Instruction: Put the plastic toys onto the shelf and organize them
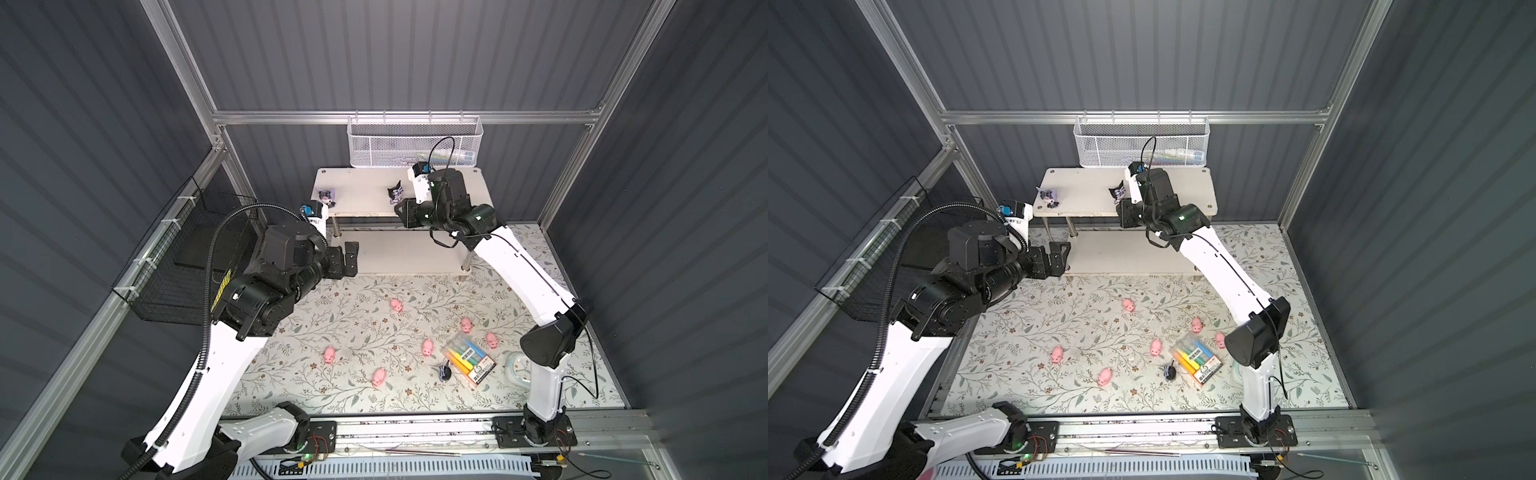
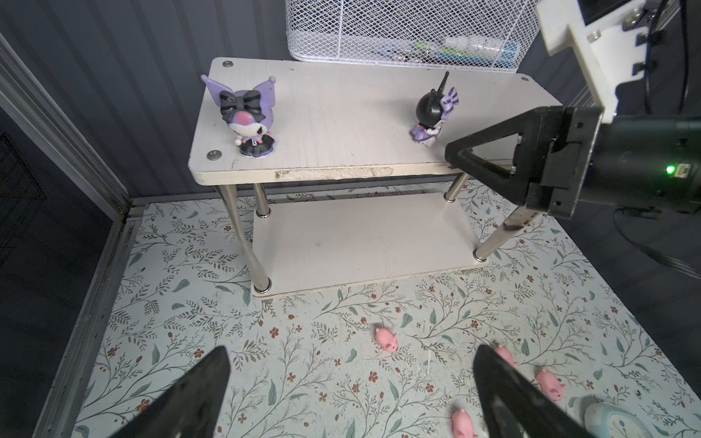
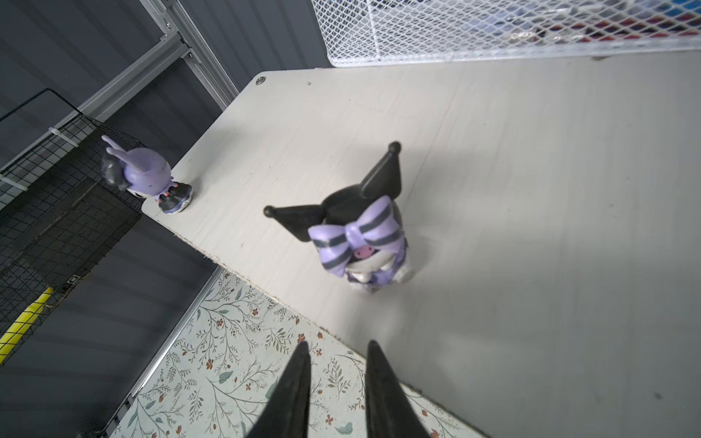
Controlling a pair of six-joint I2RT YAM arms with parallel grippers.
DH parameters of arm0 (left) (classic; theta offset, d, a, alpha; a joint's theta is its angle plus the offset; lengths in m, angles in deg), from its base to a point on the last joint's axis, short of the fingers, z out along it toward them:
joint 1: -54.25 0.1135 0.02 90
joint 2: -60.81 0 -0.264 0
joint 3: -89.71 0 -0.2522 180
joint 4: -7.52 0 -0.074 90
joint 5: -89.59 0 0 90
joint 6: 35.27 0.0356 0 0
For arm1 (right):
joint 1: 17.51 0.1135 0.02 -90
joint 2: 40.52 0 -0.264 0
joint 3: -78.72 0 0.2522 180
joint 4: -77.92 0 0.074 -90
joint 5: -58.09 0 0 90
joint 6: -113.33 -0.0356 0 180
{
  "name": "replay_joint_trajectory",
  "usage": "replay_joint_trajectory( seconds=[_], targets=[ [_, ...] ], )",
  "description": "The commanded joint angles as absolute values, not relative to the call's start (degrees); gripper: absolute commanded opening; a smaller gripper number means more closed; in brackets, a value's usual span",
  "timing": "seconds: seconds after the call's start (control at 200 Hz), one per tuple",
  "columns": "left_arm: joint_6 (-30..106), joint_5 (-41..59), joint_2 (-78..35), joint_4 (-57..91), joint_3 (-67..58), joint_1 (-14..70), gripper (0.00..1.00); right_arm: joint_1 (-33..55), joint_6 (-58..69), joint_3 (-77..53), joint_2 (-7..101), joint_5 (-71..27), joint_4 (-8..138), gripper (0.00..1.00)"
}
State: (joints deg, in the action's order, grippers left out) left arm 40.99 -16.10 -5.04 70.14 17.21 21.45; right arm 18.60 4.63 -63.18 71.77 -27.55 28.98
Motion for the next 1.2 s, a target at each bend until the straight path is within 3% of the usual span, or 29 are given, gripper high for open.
replay_joint_trajectory(
  seconds=[0.0,1.196],
  targets=[
    [42.6,-17.16,-5.19,70.66,17.34,21.81,1.0,17.98,4.44,-66.62,73.3,-26.89,28.2,0.27],
    [43.91,-19.36,-4.96,70.85,17.43,21.81,1.0,17.7,1.63,-74.57,80.24,-23.48,26.1,0.3]
  ],
)
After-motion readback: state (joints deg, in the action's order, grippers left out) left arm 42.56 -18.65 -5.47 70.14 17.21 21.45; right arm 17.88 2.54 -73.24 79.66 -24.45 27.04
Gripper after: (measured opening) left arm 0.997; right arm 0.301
